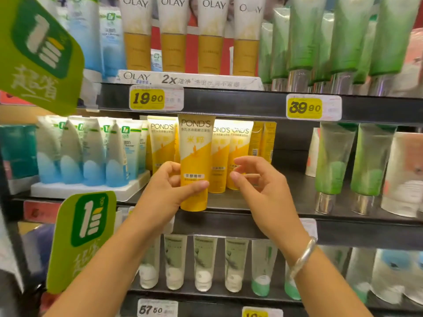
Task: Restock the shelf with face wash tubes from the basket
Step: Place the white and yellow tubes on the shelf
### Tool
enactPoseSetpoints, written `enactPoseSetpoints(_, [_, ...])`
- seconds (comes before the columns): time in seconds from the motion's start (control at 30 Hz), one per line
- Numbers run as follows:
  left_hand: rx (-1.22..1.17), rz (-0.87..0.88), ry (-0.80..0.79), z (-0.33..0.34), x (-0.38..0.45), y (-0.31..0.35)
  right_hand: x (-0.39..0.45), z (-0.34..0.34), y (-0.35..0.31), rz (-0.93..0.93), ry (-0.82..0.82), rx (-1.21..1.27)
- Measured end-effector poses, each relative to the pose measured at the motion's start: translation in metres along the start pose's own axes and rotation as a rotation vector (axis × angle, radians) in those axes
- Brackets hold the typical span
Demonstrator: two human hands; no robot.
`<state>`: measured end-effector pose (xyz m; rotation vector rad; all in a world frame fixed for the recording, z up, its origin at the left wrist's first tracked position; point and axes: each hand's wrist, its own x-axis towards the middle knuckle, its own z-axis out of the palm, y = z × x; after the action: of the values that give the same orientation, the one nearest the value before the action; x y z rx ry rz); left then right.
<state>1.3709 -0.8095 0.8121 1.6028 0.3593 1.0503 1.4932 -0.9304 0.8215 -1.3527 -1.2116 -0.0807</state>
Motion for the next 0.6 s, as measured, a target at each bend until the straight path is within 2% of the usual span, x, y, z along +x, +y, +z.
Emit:
enactPoseSetpoints(0.1, [0.062, 0.045, 0.134, -0.017, 0.003, -0.005, 0.018, 0.034, -0.004, 0.024, -0.125, 0.1])
enactPoseSetpoints(0.23, [0.09, 0.072, 0.215, -0.035, 0.005, -0.012, 0.034, 0.074, -0.001, 0.042, -0.227, 0.13])
enactPoseSetpoints(0.33, [0.118, 0.079, 0.249, -0.041, 0.006, -0.016, 0.04, 0.094, 0.004, 0.075, -0.269, 0.096])
enactPoseSetpoints(0.43, [0.261, 0.087, 0.265, -0.046, 0.009, -0.017, 0.045, 0.104, 0.006, 0.122, -0.288, 0.14])
enactPoseSetpoints(0.6, [0.433, 0.1, 0.307, -0.047, 0.012, -0.017, 0.053, 0.113, 0.008, 0.079, -0.284, 0.124])
